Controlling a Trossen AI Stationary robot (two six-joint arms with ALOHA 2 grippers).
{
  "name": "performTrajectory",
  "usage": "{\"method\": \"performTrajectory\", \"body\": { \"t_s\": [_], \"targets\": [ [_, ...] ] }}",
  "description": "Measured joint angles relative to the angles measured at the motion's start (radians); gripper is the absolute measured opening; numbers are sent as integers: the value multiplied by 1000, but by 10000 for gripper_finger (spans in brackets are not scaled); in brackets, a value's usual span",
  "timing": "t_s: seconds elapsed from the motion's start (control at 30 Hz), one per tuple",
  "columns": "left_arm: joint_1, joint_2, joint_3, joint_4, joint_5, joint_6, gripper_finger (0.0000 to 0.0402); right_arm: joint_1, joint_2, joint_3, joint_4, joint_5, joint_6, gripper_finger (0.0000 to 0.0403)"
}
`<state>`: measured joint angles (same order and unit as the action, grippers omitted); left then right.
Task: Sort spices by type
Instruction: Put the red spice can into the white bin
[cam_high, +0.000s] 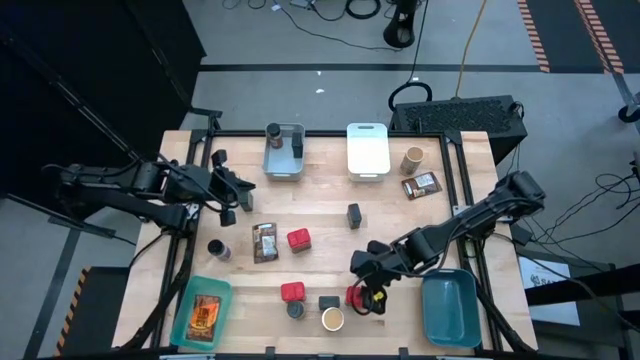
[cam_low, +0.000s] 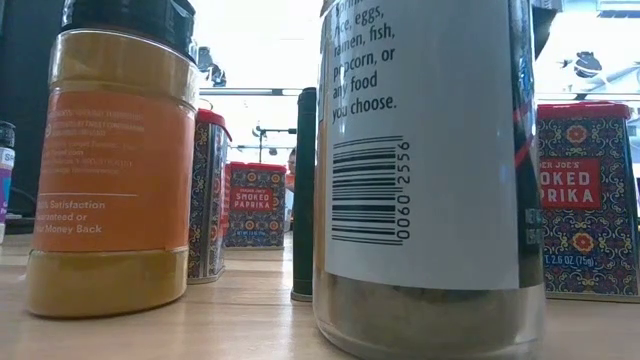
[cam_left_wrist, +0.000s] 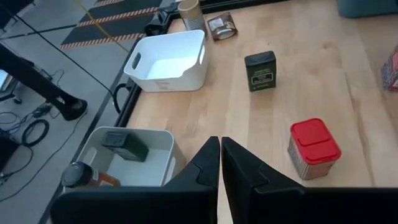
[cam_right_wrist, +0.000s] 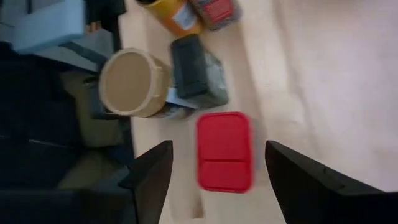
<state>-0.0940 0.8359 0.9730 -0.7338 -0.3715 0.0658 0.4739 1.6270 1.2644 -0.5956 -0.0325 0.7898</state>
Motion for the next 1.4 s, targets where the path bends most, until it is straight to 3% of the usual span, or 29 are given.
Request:
{"method": "performTrajectory", "body": {
  "t_s": [0.27, 0.67, 1.13, 1.4],
  "targets": [
    [0, -2, 0, -20, -1, 0, 20, -1, 56, 74, 34, -17, -18, 238],
    [0, -2, 0, -41, -1, 0, 20, 52, 195, 299, -350, 56, 12, 238],
    [0, -2, 0, -56, -1, -1, 20, 78, 283, 349, -439, 43, 41, 238],
    [0, -2, 0, -60, -1, -1, 20, 63, 282, 349, -436, 109, 58, 238]
  ]
}}
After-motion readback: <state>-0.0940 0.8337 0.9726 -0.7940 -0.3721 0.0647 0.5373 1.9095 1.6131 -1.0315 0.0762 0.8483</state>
